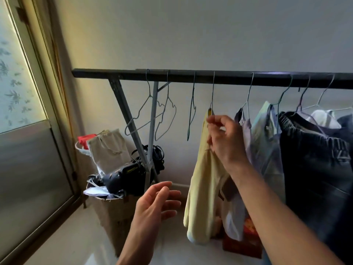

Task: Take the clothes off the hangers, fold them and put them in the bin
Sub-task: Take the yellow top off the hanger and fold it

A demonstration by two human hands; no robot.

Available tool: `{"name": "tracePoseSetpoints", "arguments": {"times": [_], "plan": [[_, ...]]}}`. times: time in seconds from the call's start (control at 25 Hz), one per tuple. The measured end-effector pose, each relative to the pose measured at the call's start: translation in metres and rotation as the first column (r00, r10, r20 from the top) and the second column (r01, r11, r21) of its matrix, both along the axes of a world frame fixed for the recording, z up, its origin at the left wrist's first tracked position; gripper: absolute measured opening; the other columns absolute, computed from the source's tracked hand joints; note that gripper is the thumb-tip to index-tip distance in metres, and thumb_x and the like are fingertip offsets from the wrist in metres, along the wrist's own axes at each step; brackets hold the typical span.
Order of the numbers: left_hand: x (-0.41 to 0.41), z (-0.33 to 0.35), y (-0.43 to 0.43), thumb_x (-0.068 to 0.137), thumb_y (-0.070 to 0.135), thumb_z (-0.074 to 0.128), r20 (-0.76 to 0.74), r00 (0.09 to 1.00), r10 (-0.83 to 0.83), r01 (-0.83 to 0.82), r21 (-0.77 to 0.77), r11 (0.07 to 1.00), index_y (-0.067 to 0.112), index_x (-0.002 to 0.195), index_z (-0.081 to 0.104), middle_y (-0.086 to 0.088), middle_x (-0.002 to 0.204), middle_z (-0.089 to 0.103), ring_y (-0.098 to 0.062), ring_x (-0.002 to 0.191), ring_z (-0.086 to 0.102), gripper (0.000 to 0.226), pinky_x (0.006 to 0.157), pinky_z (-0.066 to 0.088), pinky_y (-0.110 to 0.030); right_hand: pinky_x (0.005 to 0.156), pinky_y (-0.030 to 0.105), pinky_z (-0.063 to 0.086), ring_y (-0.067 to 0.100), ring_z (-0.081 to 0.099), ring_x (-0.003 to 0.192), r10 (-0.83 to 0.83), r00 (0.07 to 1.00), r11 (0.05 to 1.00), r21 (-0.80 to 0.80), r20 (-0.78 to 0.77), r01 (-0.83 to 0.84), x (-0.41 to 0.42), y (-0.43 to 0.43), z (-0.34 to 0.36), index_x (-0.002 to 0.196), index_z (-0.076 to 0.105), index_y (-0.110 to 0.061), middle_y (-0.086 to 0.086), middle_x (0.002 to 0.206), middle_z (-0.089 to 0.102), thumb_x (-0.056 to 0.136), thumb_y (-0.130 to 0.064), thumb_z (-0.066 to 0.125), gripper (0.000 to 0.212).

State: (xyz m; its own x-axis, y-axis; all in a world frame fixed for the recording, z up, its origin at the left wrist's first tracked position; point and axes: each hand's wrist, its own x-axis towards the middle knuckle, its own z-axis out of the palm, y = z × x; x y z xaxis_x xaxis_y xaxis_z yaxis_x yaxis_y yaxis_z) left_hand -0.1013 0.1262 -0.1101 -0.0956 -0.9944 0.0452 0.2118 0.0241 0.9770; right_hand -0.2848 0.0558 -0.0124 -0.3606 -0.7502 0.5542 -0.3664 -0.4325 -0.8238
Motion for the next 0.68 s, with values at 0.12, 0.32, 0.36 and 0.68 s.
{"name": "tracePoseSetpoints", "arguments": {"times": [0.12, 0.32, 0.36, 0.68], "plan": [[-0.002, 0.011, -0.002, 0.099, 0.017, 0.048, 0.041, 0.999, -0.001, 0.004, -0.054, 0.999, 0.012, 0.109, 0.066, -0.013, 0.093, 0.074, -0.020, 0.075, 0.068, 0.021, 0.064, 0.054, -0.027, 0.090, 0.036, 0.050, 0.022, 0.060, 0.099, -0.256, 0.950, 0.962, 0.046, -0.177, 0.268, -0.016, -0.042, 0.021, 0.114, 0.061, -0.010, 0.010, 0.112, 0.062, 0.092, -0.015, 0.050, 0.025], [0.001, 0.020, -0.007, 0.099, 0.018, 0.049, 0.081, 0.997, 0.014, -0.008, -0.075, 0.997, 0.013, 0.108, 0.067, -0.013, 0.093, 0.074, -0.021, 0.076, 0.069, 0.020, 0.067, 0.054, -0.029, 0.063, 0.034, 0.048, 0.025, 0.057, 0.074, -0.192, 0.950, 0.907, 0.324, -0.247, 0.268, -0.023, -0.078, 0.034, 0.087, 0.063, -0.008, 0.007, 0.077, 0.060, 0.092, -0.023, 0.051, 0.020], [0.001, 0.022, -0.009, 0.100, 0.018, 0.049, 0.086, 0.996, 0.018, -0.012, -0.080, 0.997, 0.013, 0.108, 0.067, -0.012, 0.093, 0.074, -0.020, 0.076, 0.069, 0.020, 0.066, 0.054, -0.029, 0.061, 0.032, 0.049, 0.025, 0.057, 0.073, -0.185, 0.956, 0.908, 0.332, -0.230, 0.255, -0.024, -0.083, 0.034, 0.088, 0.064, -0.008, 0.006, 0.077, 0.059, 0.092, -0.019, 0.051, 0.017], [-0.012, 0.028, -0.018, 0.099, 0.014, 0.048, 0.068, 0.998, -0.001, 0.008, -0.114, 0.993, 0.009, 0.104, 0.066, -0.011, 0.086, 0.074, -0.016, 0.069, 0.068, 0.019, 0.061, 0.053, -0.024, 0.064, 0.034, 0.052, 0.023, 0.058, 0.067, -0.124, 0.992, 0.976, 0.182, 0.006, 0.120, -0.022, -0.076, 0.047, 0.078, 0.065, 0.002, 0.012, 0.071, 0.061, 0.089, -0.012, 0.052, 0.022]]}}
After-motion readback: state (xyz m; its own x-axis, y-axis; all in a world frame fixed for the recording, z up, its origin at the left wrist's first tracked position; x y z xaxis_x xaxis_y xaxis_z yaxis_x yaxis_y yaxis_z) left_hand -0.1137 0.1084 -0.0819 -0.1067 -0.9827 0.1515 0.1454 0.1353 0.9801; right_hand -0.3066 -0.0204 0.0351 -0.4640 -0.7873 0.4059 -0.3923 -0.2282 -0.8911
